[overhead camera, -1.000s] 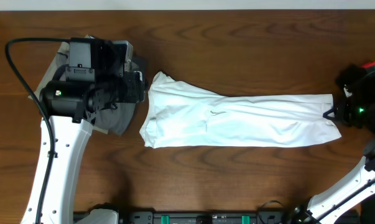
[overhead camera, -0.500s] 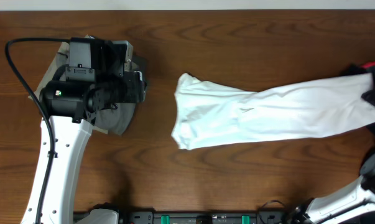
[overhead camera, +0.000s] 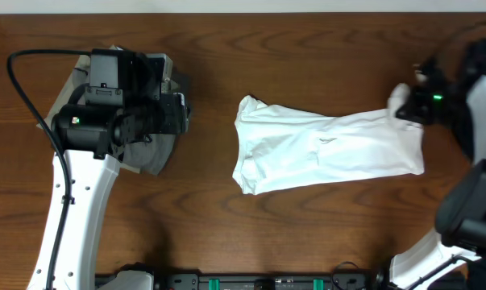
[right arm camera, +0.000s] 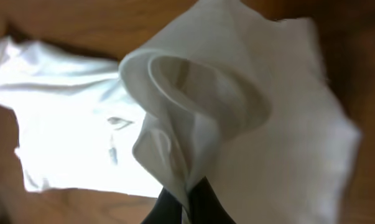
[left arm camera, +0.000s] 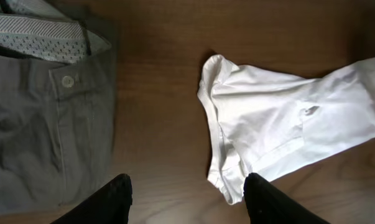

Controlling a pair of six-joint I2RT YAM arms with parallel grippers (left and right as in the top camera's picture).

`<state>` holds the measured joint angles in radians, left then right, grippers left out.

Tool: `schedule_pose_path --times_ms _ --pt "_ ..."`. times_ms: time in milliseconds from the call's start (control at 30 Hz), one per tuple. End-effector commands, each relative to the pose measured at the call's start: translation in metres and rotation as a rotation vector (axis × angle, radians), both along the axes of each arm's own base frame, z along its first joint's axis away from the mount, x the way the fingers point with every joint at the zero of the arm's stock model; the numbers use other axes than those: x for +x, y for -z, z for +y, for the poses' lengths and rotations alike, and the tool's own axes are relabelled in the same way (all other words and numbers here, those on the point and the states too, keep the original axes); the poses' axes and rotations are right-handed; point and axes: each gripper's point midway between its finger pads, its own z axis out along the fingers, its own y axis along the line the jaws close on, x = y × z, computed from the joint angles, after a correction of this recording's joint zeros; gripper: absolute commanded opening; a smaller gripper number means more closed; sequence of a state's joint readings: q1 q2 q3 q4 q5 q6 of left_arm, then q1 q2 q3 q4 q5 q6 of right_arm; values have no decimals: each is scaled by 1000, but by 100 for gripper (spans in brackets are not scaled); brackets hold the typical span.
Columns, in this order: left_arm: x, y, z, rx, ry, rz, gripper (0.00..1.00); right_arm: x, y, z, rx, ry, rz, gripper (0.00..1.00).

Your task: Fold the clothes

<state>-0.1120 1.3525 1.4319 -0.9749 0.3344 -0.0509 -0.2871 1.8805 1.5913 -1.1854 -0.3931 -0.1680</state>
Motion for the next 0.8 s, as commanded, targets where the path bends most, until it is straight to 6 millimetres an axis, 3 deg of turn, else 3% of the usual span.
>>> schedule_pose_path --times_ms 0,200,400,433,500,667,767 --pt "1 -5 0 1 9 -13 60 -10 17 30 -45 -40 84 2" --pt "1 -5 0 1 9 -14 60 -26 46 87 -41 -142 138 1" --pt "1 -5 0 1 9 -14 60 -31 68 127 -41 -162 134 2" --pt "1 -5 0 1 9 -13 60 -31 70 130 -41 -163 133 6" --pt "1 -5 0 1 9 -13 60 -33 74 138 -38 -169 134 22" --pt "1 -5 0 1 9 -13 61 -35 57 158 77 -226 95 25" --pt "1 -5 0 1 9 -13 61 -31 42 157 150 -200 73 24"
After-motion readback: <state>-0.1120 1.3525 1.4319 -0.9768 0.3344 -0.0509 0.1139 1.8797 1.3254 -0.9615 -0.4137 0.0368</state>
